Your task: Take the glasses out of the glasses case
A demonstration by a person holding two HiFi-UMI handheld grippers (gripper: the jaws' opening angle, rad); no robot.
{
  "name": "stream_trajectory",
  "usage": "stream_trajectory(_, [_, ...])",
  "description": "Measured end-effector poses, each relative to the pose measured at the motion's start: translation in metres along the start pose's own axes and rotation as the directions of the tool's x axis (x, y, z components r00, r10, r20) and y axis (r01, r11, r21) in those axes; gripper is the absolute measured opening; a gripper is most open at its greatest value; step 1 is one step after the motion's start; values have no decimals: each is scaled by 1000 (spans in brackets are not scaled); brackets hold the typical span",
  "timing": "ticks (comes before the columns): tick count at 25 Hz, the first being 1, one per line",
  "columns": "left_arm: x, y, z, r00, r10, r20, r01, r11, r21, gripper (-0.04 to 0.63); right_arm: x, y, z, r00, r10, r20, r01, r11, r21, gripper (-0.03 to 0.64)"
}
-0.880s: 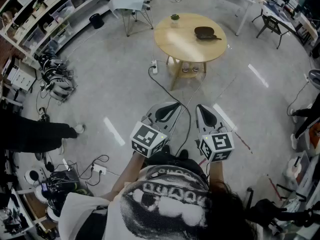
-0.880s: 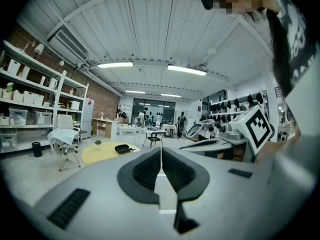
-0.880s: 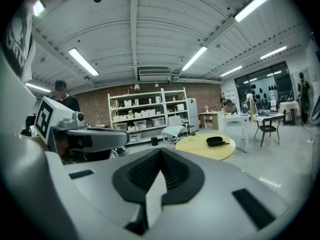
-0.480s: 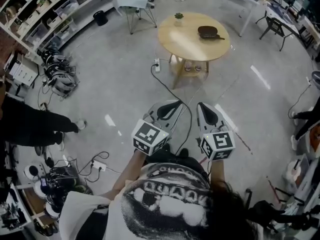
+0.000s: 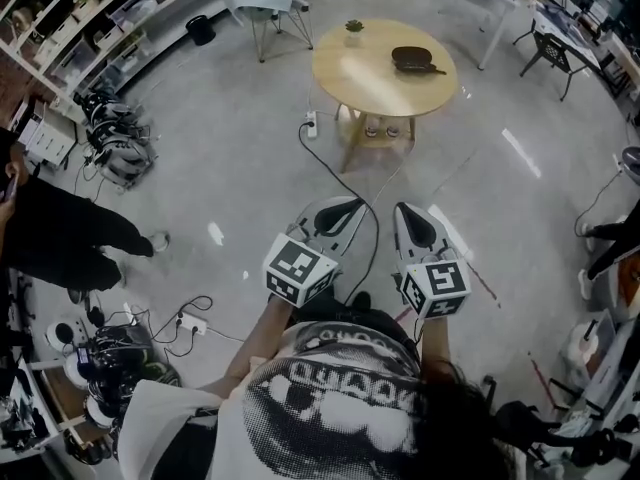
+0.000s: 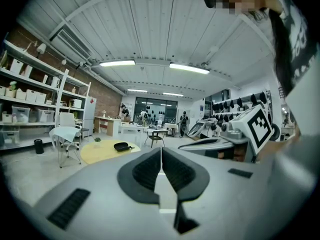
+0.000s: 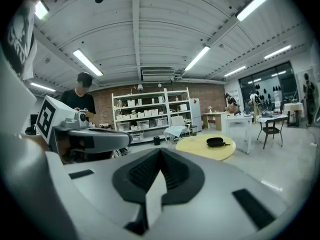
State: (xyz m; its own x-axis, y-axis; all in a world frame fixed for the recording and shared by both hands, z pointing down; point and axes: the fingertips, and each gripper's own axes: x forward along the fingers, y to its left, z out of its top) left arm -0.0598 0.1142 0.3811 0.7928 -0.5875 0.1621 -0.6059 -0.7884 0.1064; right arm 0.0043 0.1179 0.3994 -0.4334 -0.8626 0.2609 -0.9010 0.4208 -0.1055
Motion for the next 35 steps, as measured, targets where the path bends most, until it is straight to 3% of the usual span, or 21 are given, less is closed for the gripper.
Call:
stream_trajectory(11, [38,-22,-5,999,46,-16,-46,999,9,15,-13,-41,-10,999,47,-2,-46,999,12,-4])
stream_trajectory(19, [58,0,-6,997,55,-46,-53,998,27,15,13,-58,-9,998,60,8,-61,997,43,-5])
stream_trajectory(27, [109,59,-12,998,11,-65,-11,1000,12,15,85,-86,-5,998,52,-22,-51,998,41,-3])
stream_trajectory(35, [168,157,22,997,-58,-50,59,998,24,15,190,-116,38,1000,17,-20,-17,999,36,-3])
